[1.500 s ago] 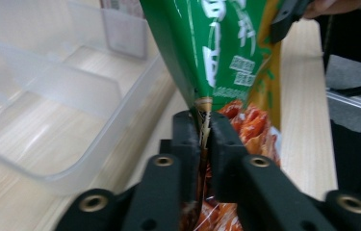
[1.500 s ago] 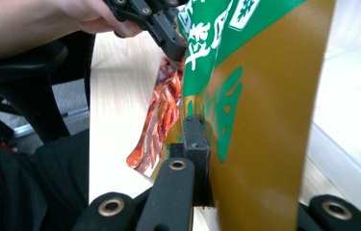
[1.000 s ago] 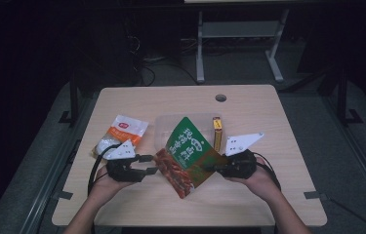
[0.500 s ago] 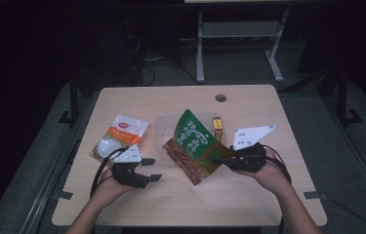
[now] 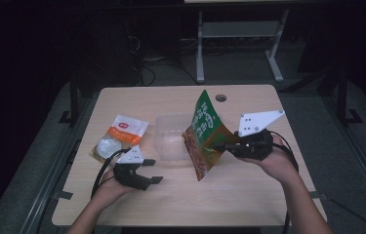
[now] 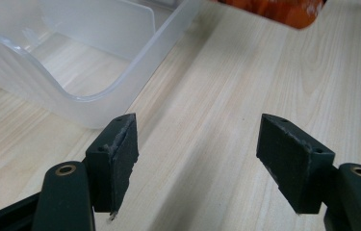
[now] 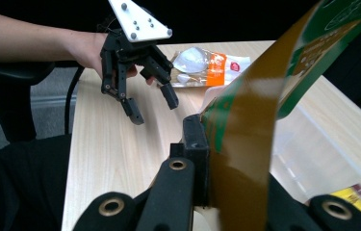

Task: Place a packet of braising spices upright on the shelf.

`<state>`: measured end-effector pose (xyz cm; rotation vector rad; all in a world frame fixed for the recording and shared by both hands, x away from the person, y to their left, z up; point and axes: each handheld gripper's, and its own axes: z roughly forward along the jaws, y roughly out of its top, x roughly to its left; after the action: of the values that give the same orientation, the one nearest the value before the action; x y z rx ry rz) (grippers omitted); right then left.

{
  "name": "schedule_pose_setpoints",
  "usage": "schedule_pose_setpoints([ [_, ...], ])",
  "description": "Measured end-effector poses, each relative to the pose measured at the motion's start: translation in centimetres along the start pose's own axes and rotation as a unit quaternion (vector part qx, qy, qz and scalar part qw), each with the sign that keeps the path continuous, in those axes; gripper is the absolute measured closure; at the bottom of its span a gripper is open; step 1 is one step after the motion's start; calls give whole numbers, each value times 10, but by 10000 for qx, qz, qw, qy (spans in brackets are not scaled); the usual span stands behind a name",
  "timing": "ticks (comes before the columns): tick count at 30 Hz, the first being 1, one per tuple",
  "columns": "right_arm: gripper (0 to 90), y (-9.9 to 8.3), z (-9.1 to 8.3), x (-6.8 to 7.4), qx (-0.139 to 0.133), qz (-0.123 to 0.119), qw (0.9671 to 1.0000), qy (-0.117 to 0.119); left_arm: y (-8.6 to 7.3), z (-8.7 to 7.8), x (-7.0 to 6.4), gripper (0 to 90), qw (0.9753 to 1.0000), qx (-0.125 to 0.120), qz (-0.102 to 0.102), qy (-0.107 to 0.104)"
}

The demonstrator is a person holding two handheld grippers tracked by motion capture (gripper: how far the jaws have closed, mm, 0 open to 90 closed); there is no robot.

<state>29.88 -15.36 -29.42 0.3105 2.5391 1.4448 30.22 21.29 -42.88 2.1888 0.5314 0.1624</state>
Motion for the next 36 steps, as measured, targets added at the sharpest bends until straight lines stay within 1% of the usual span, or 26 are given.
schedule_pose_setpoints([
  [1,900,8,-1,-3,63,-74,9999,-26,0,0,0,304,10000,-11,-14,-12],
  [3,900,15,-2,-6,100,-131,9998,-72,0,0,0,303,10000,-10,-18,-13],
  [4,900,15,-2,-6,100,-131,9998,-72,0,0,0,303,10000,-10,-18,-13],
  [5,900,21,-3,-11,184,-194,9996,-127,0,0,-1,302,10000,31,-37,-28],
  [6,900,24,-3,-13,223,-210,9994,-136,0,1,-2,300,10000,13,-70,-40],
  [9,900,32,-4,-21,392,-263,9985,-269,0,1,-1,300,10000,24,-31,-51],
  [11,900,36,-3,-26,471,-289,9979,-327,0,1,0,299,10000,10,-35,-55],
  [12,900,36,-3,-26,471,-289,9979,-327,0,1,0,299,10000,10,-35,-55],
  [13,900,40,-2,-31,603,-286,9970,-389,0,1,0,299,10000,13,-51,-49],
  [14,900,40,-2,-31,603,-286,9970,-389,0,1,0,299,10000,13,-51,-49],
  [15,900,42,0,-36,649,-255,9967,-414,0,1,0,298,10000,1,-70,-64],
  [19,900,42,4,-44,700,-197,9963,-456,0,1,1,297,10000,6,-66,-58],
  [20,900,39,7,-49,742,-194,9959,-487,0,1,1,294,10000,13,-69,-59],
  [22,900,37,9,-52,776,-118,9956,-508,-2,3,1,283,9999,46,-94,-74],
  [26,900,34,13,-60,809,-43,9953,-535,-2,6,1,261,9999,74,-95,-61],
  [28,900,32,14,-62,798,-26,9954,-525,-2,6,1,249,9999,80,-100,-52],
  [29,900,30,16,-64,823,20,9950,-564,-3,8,1,247,9999,98,-116,-62],
  [36,900,23,22,-73,894,155,9944,-543,-4,10,2,231,9998,154,-109,-88],
])
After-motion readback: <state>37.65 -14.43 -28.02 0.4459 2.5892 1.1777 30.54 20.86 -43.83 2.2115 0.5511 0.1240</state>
